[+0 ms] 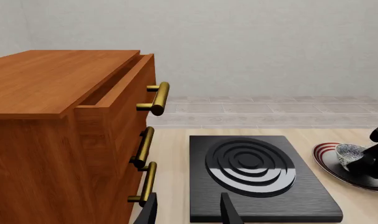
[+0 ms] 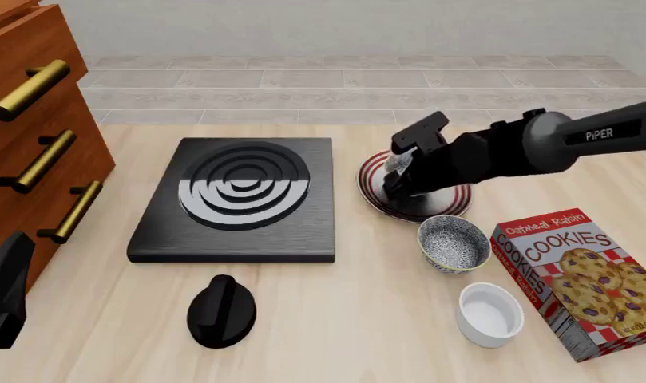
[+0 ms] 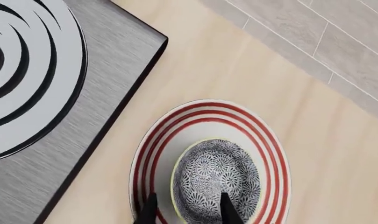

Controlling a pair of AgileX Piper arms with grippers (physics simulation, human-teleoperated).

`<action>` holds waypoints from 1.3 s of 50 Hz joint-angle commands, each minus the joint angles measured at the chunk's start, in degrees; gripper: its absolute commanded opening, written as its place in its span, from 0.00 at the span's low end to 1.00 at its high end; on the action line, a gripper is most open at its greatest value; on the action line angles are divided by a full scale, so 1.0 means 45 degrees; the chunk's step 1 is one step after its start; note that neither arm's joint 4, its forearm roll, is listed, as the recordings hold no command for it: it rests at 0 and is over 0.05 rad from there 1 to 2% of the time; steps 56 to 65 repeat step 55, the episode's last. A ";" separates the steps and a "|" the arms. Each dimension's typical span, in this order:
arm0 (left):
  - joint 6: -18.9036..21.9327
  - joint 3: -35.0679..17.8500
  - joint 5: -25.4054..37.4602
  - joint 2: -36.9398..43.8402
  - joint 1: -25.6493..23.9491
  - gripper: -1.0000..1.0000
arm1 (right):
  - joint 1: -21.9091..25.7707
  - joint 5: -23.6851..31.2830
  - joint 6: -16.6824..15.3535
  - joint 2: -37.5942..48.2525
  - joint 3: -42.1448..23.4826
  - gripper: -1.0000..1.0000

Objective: Pick the akita bowl from table center and place it on the plate.

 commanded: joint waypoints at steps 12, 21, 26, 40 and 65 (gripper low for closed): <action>0.0001 0.0000 0.0000 0.0001 0.0001 1.00 | 0.0338 -0.0090 -0.0307 -0.2538 0.1855 1.00; -0.0002 0.0000 0.0000 -0.0001 0.0001 1.00 | 0.0435 -0.0674 -0.0393 -0.4372 0.3212 1.00; -0.0001 0.0000 0.0000 0.0001 -0.0001 1.00 | 0.0610 -0.0794 0.0075 -0.5618 0.3744 1.00; 0.0001 0.0000 0.0000 0.0001 -0.0002 1.00 | 0.0748 -0.0350 0.0098 -0.8340 0.4605 1.00; -0.0001 0.0000 0.0000 0.0001 -0.0002 1.00 | 0.0608 -0.1072 0.0854 -1.0018 0.5940 1.00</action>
